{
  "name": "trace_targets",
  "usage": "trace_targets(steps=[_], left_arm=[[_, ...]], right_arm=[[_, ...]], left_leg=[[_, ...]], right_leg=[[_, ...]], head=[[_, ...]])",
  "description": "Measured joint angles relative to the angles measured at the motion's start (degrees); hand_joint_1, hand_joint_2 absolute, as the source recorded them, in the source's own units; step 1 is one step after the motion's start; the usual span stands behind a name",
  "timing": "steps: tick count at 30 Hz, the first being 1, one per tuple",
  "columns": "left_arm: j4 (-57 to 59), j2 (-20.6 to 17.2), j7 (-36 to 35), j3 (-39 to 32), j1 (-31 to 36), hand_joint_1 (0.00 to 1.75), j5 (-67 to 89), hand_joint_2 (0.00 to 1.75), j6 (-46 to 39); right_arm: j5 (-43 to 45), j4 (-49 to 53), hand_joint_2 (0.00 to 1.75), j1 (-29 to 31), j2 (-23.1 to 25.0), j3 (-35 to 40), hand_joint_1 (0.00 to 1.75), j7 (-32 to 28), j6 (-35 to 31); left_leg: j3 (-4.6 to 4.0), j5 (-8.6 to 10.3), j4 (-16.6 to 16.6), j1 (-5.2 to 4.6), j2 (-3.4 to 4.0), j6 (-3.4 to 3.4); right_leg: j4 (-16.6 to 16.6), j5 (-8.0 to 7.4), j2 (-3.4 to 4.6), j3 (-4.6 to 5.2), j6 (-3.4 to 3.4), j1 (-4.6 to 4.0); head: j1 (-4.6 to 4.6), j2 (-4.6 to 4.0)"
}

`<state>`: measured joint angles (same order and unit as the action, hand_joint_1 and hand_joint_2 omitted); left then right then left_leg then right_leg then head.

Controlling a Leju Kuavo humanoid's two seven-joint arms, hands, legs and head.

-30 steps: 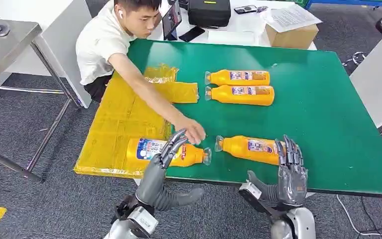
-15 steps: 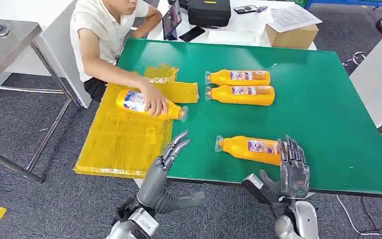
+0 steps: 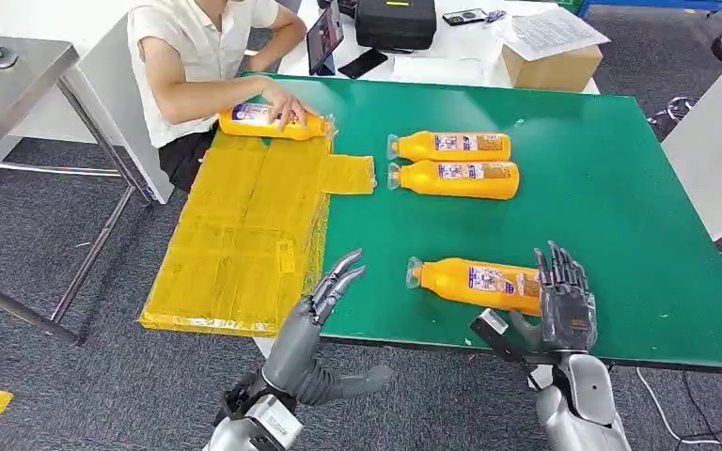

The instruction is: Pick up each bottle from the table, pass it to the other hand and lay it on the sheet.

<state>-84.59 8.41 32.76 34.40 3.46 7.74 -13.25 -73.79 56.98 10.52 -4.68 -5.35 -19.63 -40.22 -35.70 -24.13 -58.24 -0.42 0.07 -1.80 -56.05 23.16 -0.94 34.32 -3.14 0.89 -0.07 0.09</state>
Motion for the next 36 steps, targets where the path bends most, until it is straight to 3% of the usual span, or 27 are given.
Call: trace_targets(steps=[5, 15, 25, 26, 27, 36], left_arm=[[0.0, 0.0, 0.0, 0.1, 0.0, 0.0, 0.0, 1.75, 0.0], [1.2, 0.0, -5.2, 0.3, 1.1, 0.0, 2.4, 1.75, -1.5], [3.6, 0.0, -9.3, 0.3, 1.7, 0.0, 0.1, 1.75, 0.6], [3.8, 0.0, -9.5, 0.3, 1.7, 0.0, 0.1, 1.75, 0.6], [4.0, 0.0, -9.5, 0.2, 1.7, 0.0, 0.0, 1.75, 0.6], [5.2, 0.0, -9.6, 0.2, 2.1, 0.0, -0.6, 1.75, 1.0]], right_arm=[[0.1, -1.6, 1.75, 0.9, -0.5, 0.2, 0.0, 0.1, 0.0], [-0.8, -12.4, 1.75, 5.6, -2.7, 3.9, 0.0, 7.5, 0.0], [0.7, -17.7, 1.75, 9.3, -4.0, 6.3, 0.0, 9.9, 3.7], [0.9, -18.1, 1.75, 9.5, -4.1, 6.4, 0.03, 10.0, 4.2], [1.2, -18.4, 1.75, 9.8, -4.2, 6.6, 0.66, 10.1, 4.5], [4.4, -21.4, 1.75, 11.3, -4.9, 7.4, 0.66, 7.0, 7.2]], left_leg=[[0.0, 0.0, 0.0, 0.0, -0.01, 0.0], [0.01, 0.01, 0.0, -0.01, 0.01, -0.01], [0.17, 0.01, 0.0, 0.0, 0.02, -0.01], [0.21, 0.01, 0.0, 0.0, 0.03, -0.01], [0.25, 0.01, 0.0, 0.0, 0.03, -0.01], [0.35, 0.03, 0.0, -0.01, 0.03, -0.04]], right_leg=[[0.0, 0.0, -0.01, 0.0, 0.0, 0.0], [0.0, -0.01, 0.0, -0.01, -0.01, 0.01], [0.0, -0.01, 0.01, -0.12, 0.0, 0.01], [0.0, -0.01, 0.01, -0.15, 0.0, 0.01], [0.0, -0.01, 0.01, -0.2, 0.0, 0.01], [0.0, -0.05, 0.01, -0.29, 0.0, 0.01]], head=[[0.0, 0.0], [0.02, 0.0], [0.02, 0.0], [0.02, 0.0], [0.02, 0.0], [0.0, 0.0]])
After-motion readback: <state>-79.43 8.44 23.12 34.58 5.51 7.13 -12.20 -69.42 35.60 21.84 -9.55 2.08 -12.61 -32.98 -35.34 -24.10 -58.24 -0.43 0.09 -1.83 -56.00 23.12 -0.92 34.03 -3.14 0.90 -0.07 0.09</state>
